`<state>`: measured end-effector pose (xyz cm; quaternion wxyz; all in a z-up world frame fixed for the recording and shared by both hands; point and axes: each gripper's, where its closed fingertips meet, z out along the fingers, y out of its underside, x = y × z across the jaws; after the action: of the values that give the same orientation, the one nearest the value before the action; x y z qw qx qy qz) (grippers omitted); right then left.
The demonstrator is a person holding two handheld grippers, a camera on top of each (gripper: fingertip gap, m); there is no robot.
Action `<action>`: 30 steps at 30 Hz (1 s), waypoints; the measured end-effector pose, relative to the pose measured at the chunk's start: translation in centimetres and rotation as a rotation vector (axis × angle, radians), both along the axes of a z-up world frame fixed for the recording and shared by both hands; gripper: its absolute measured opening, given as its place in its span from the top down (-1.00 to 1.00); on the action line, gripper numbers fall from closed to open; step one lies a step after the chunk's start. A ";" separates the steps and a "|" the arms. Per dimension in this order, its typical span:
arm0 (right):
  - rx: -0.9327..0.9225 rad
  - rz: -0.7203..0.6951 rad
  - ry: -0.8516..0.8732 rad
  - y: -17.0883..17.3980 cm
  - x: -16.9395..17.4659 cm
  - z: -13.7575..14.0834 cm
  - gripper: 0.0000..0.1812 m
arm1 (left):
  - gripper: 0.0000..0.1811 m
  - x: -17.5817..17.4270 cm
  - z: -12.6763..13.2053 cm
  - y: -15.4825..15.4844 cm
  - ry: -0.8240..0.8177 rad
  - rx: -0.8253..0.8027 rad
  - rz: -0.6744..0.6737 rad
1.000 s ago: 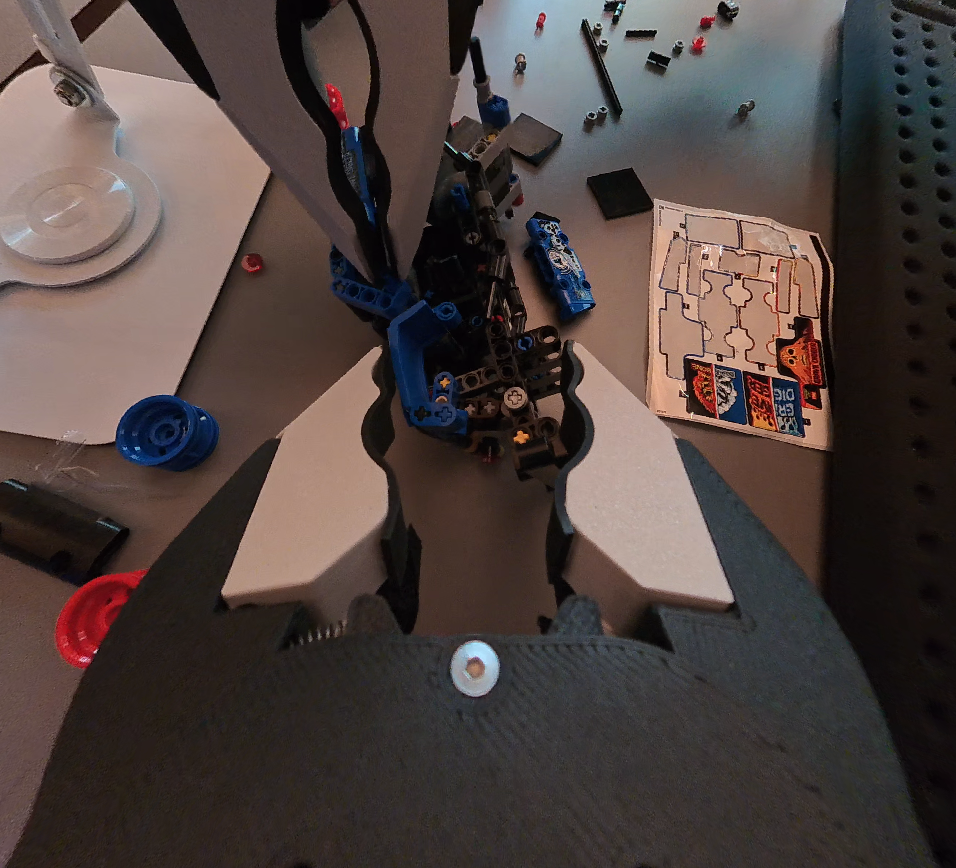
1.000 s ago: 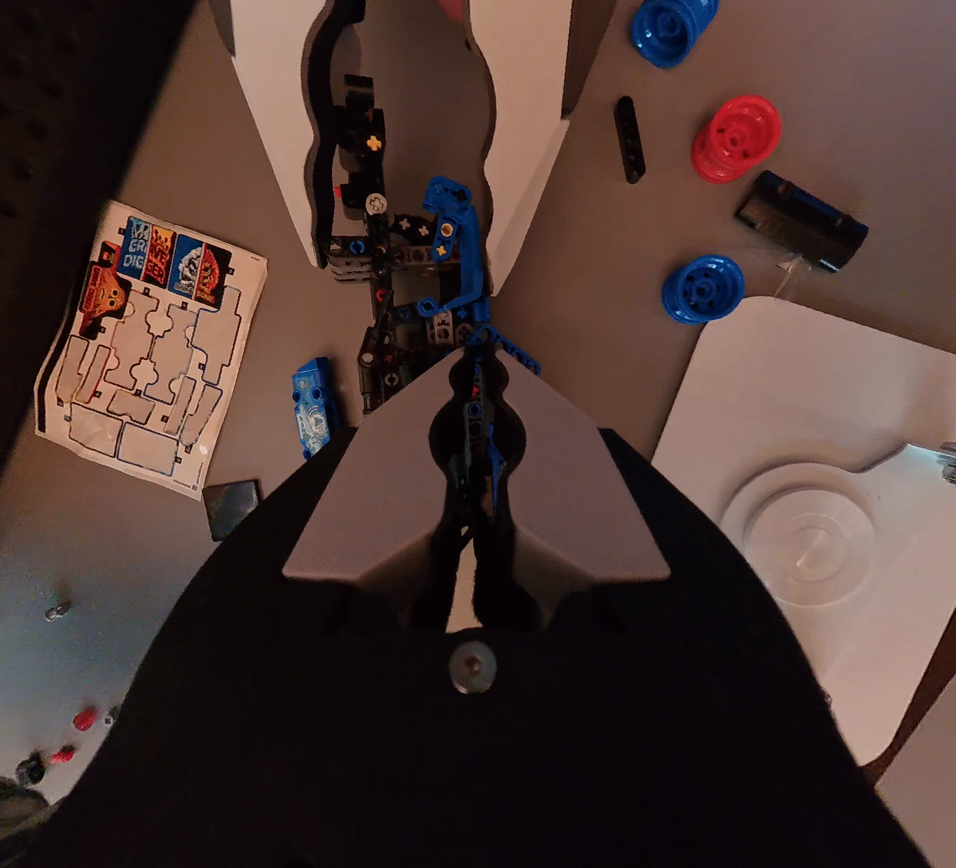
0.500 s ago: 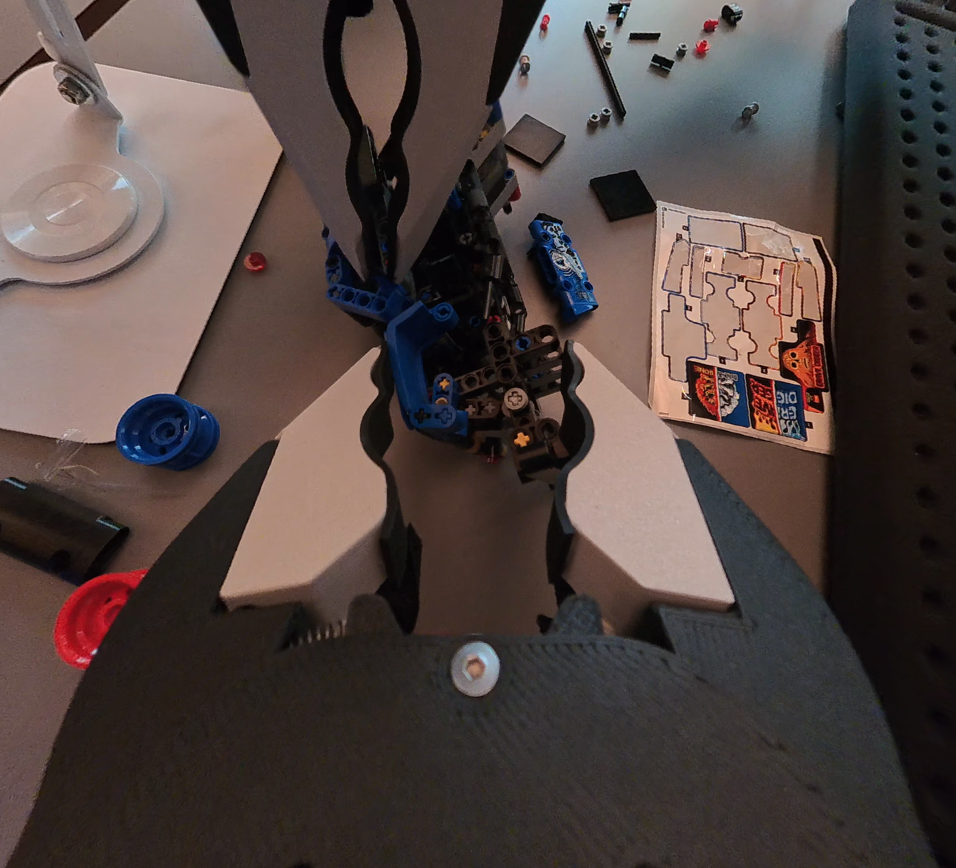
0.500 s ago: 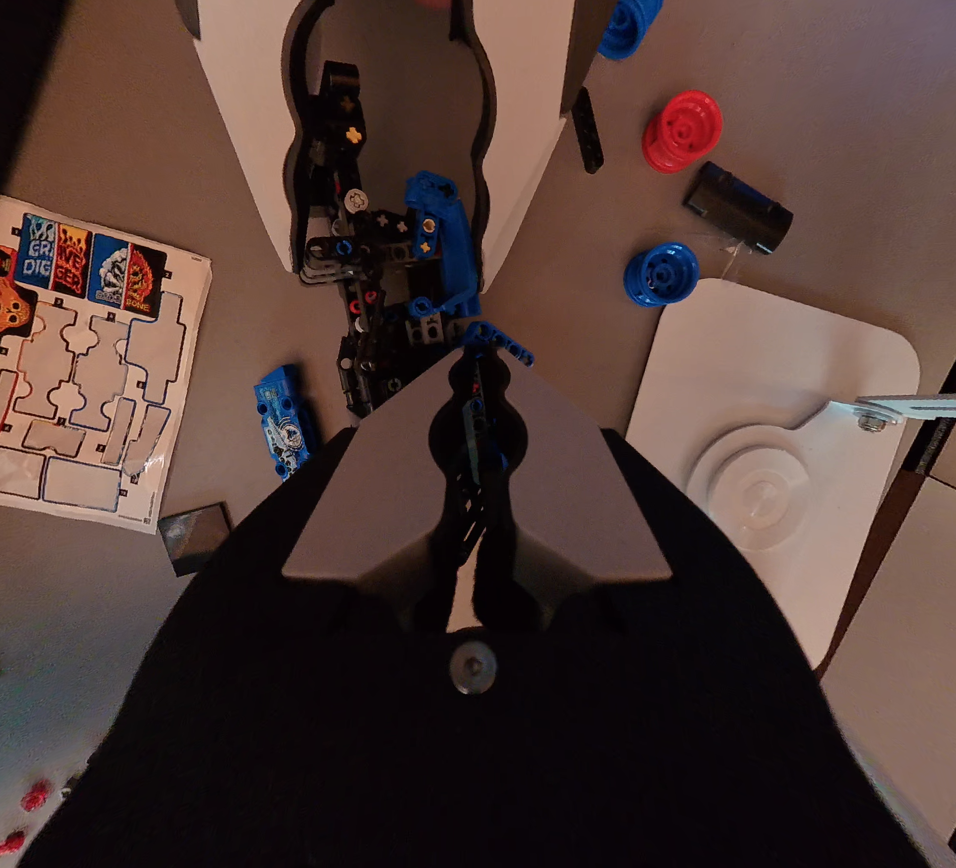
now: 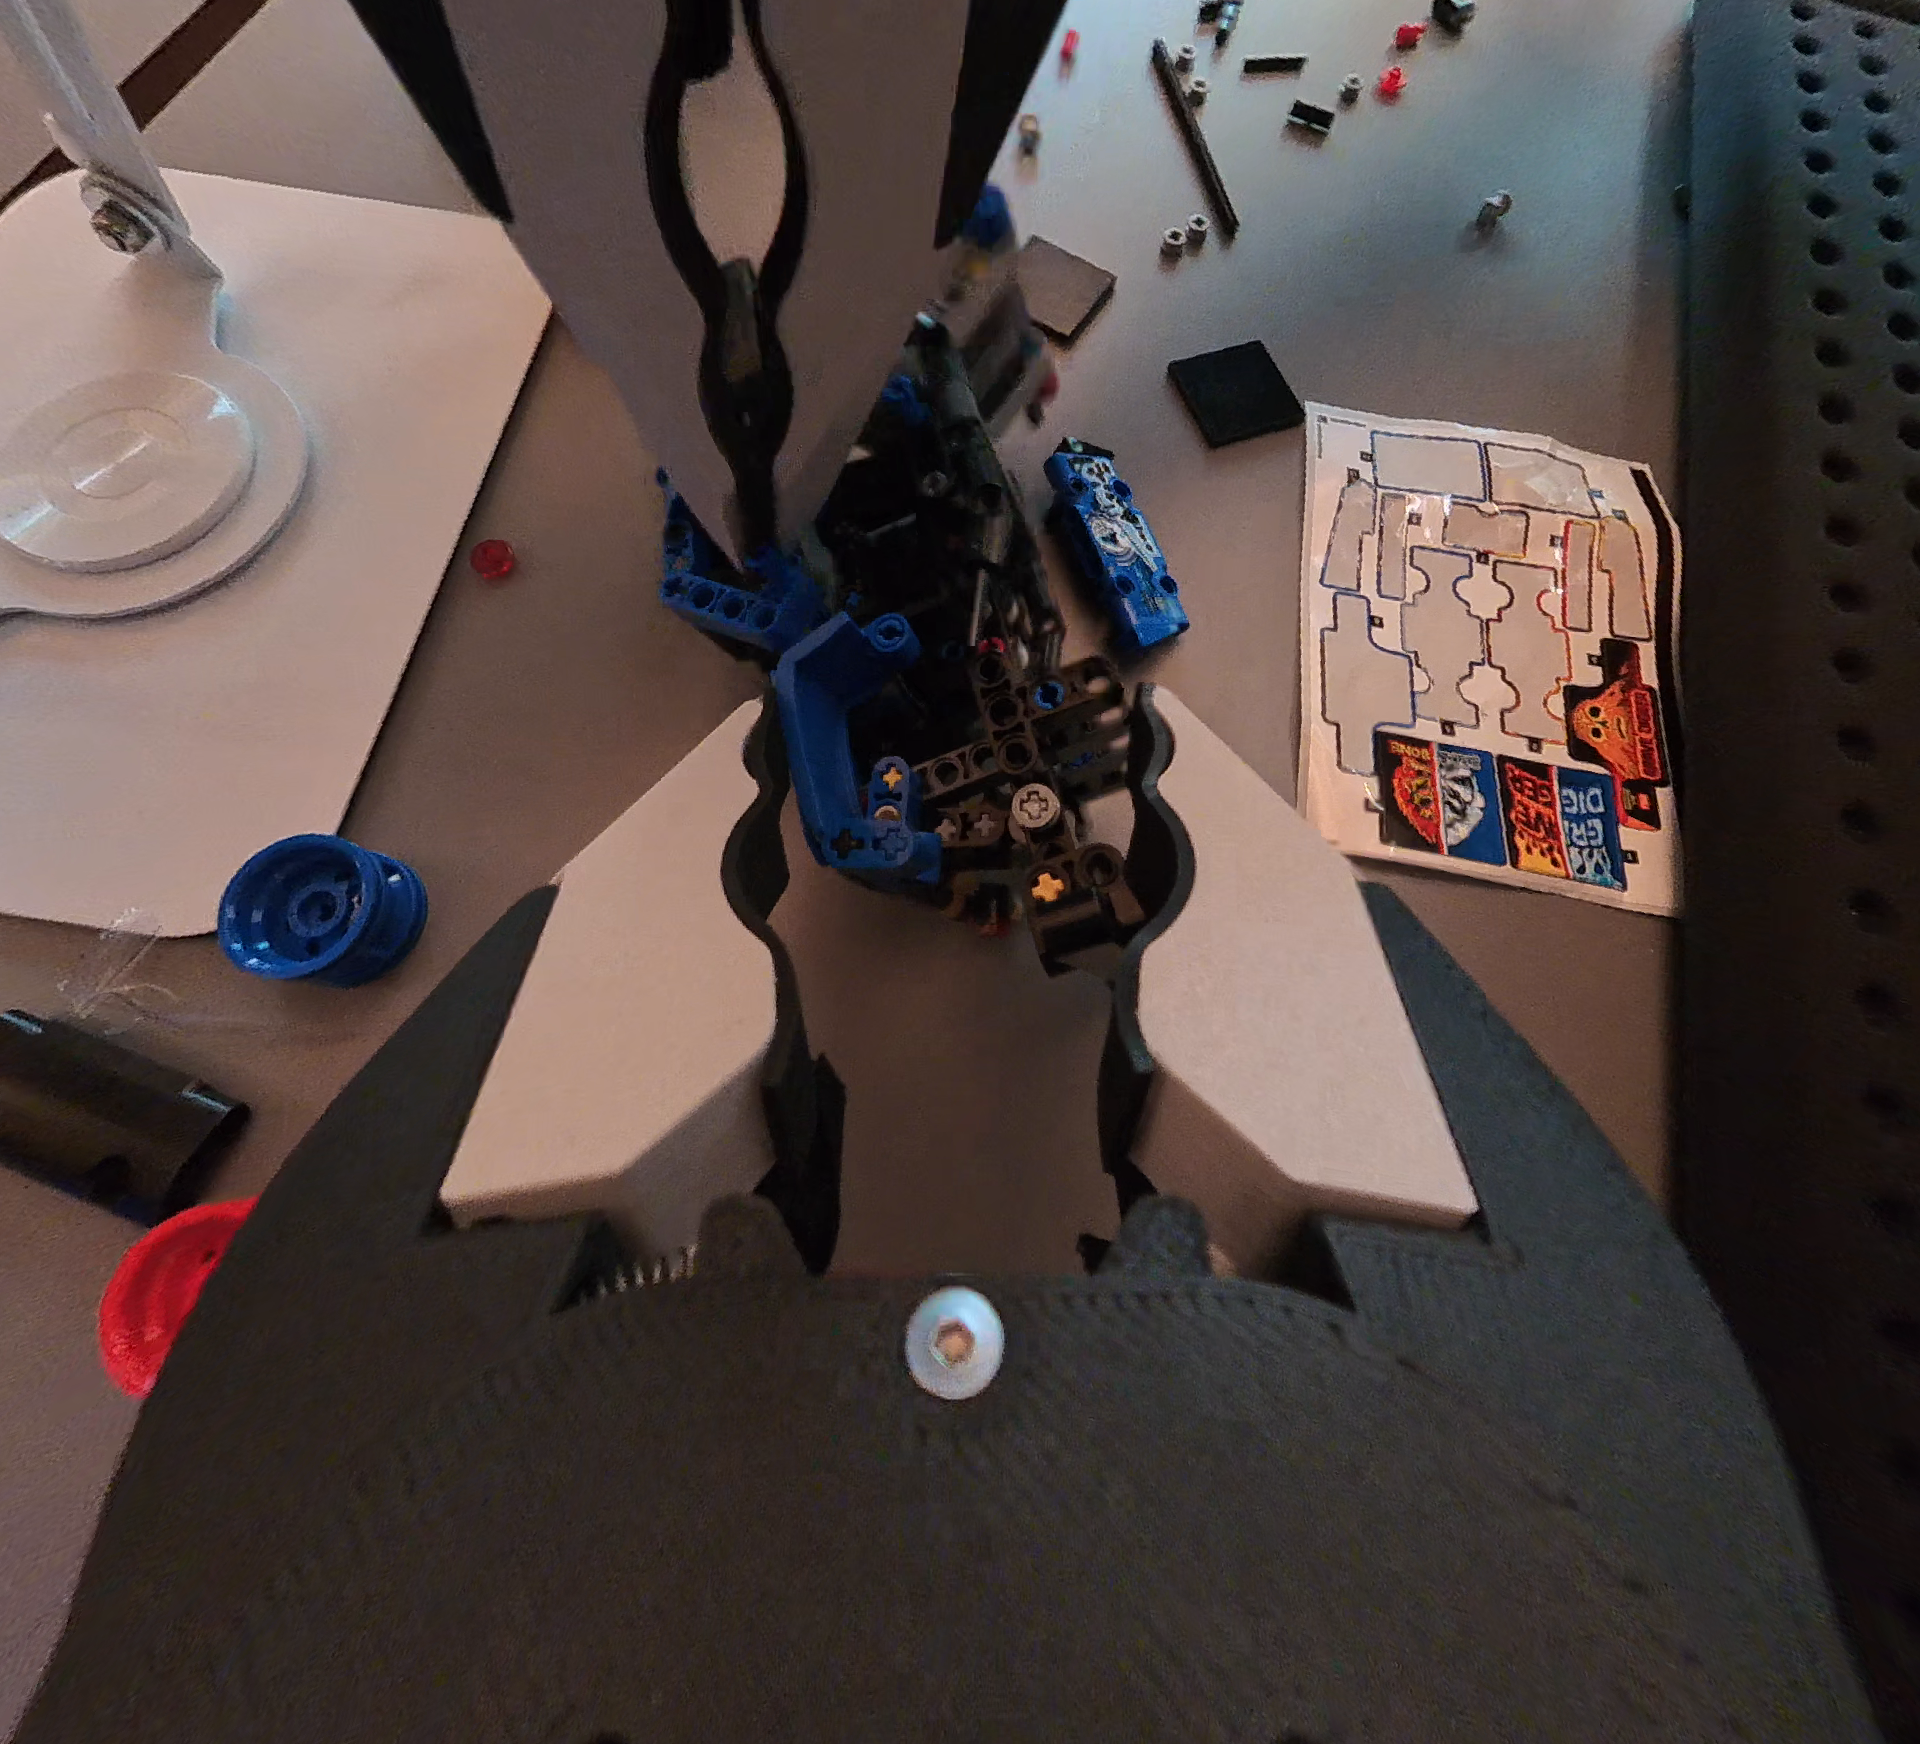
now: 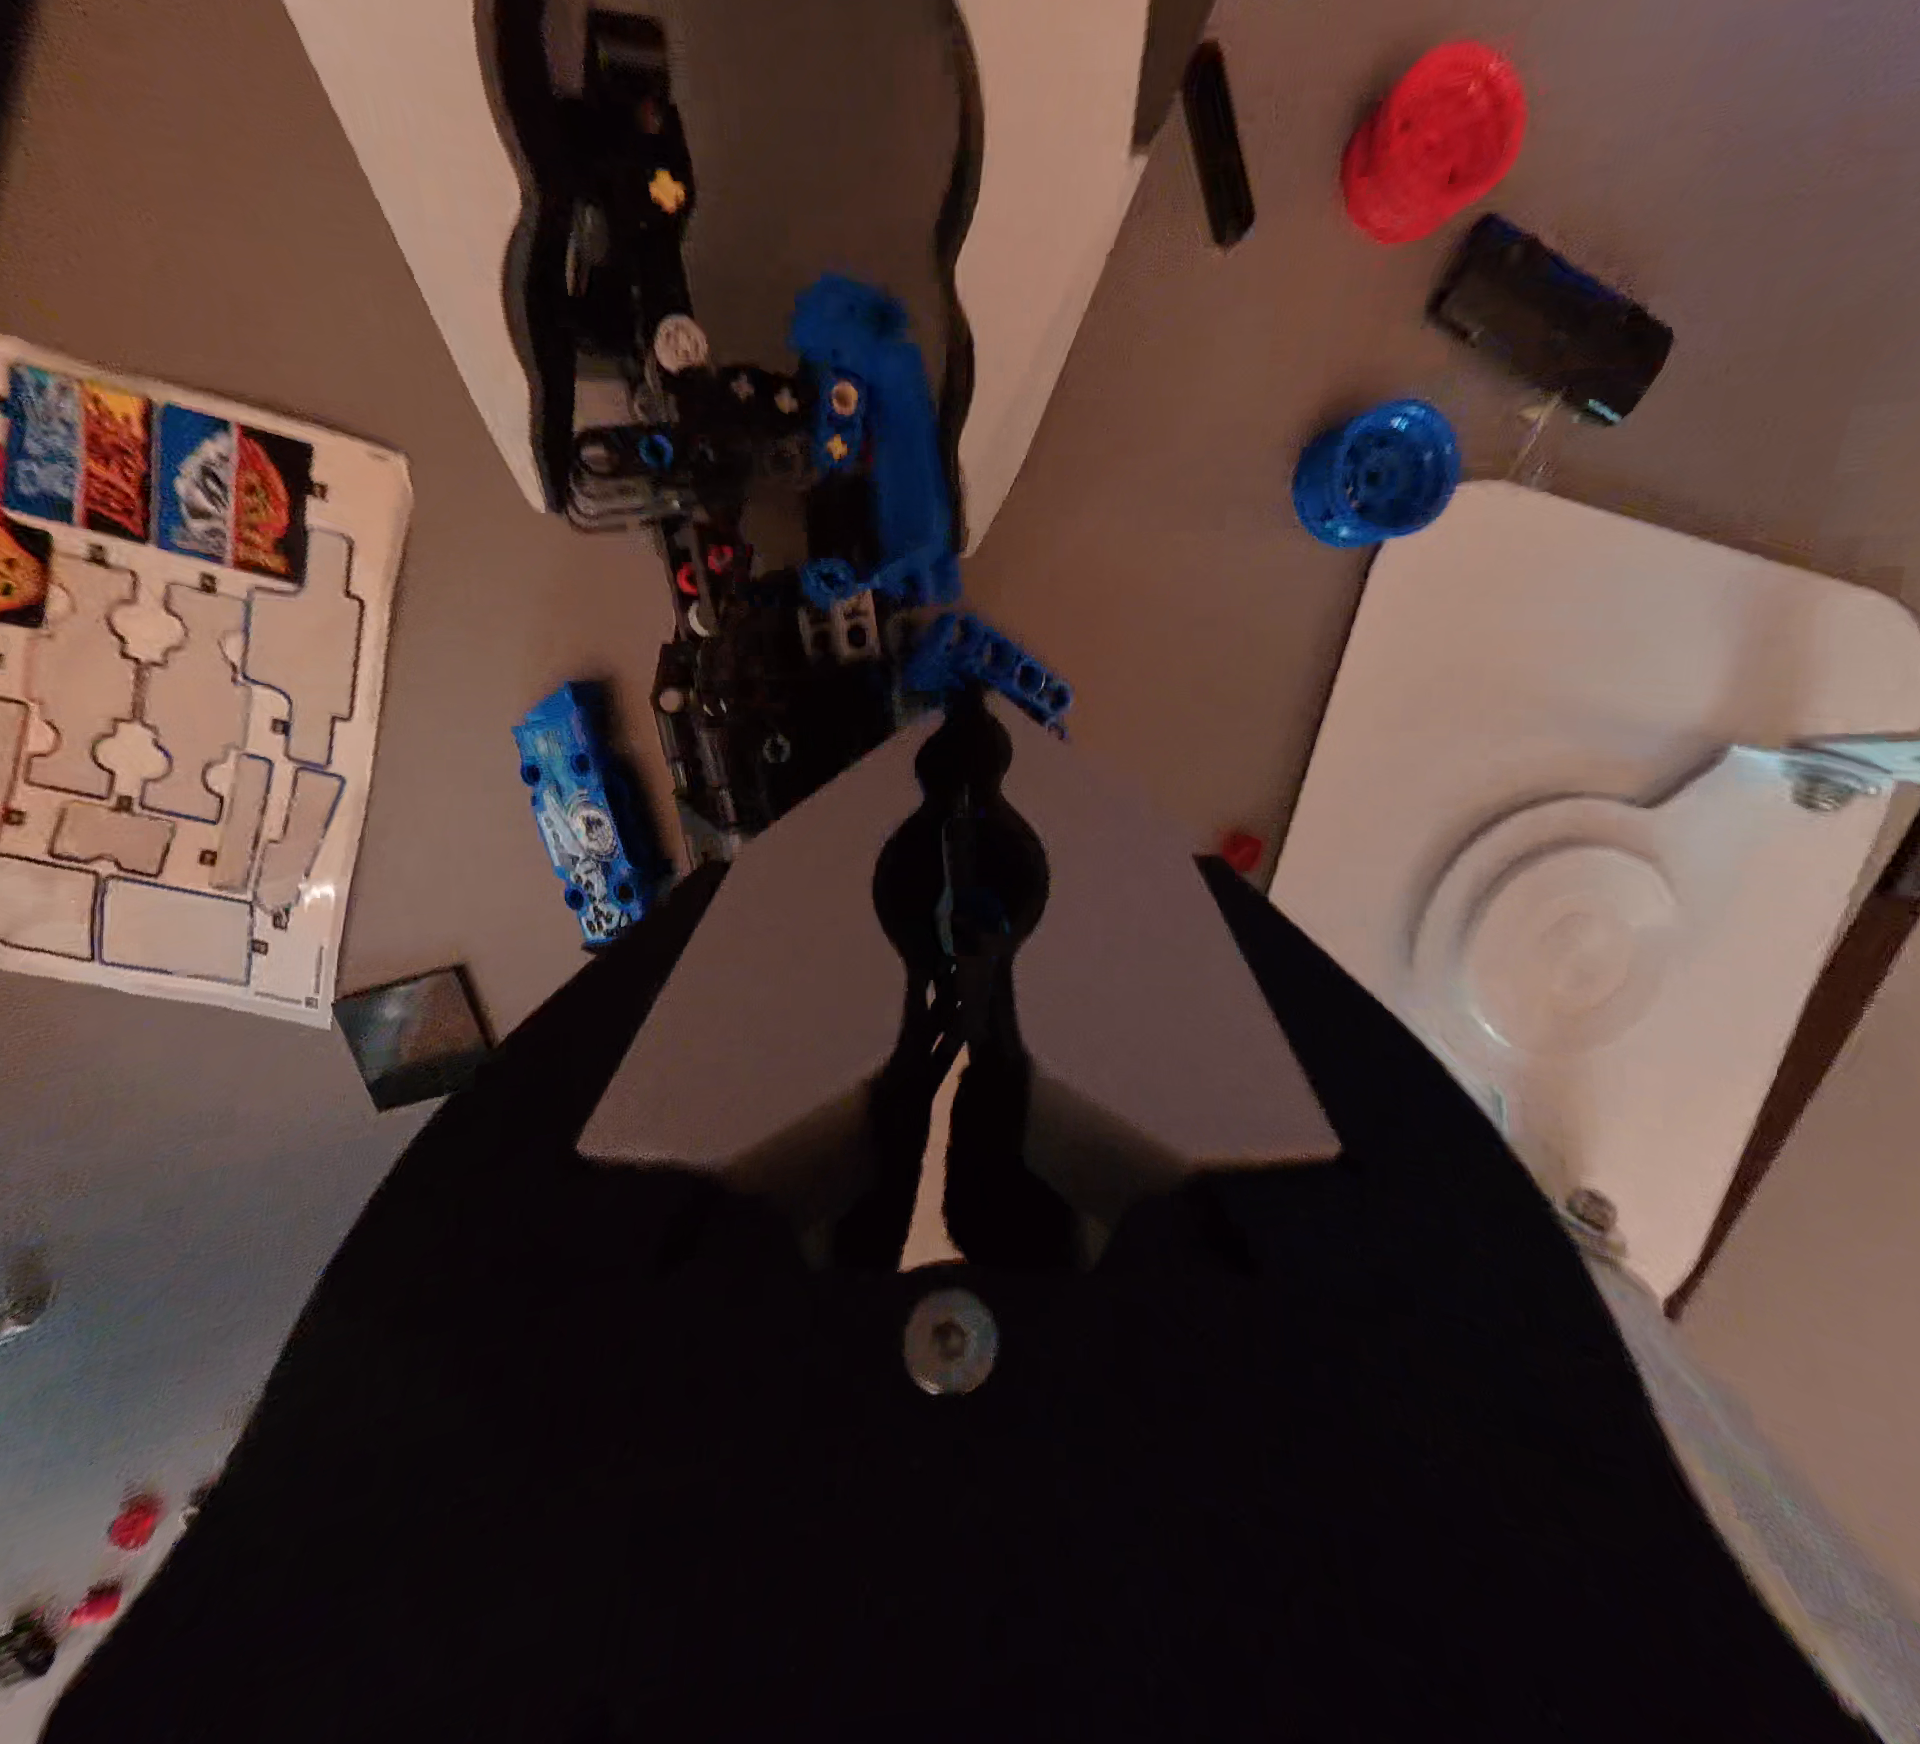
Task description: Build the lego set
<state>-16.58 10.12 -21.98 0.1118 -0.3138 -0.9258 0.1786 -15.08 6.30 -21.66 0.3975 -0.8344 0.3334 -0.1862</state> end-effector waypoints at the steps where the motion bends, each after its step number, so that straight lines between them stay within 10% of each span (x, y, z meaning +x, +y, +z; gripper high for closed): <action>1: -0.007 0.002 -0.005 0.1 0.0 -0.1 1.00 | 0.27 0.0 -0.1 0.0 -0.004 -0.007 -0.001; 30: -0.108 0.047 -0.158 -0.5 0.9 1.2 0.98 | 0.28 0.6 -0.1 0.1 0.015 0.009 -0.018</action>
<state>-15.70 9.66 -20.75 0.0169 -0.3106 -0.9279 0.2055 -14.48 6.39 -21.77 0.3968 -0.8309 0.3449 -0.1820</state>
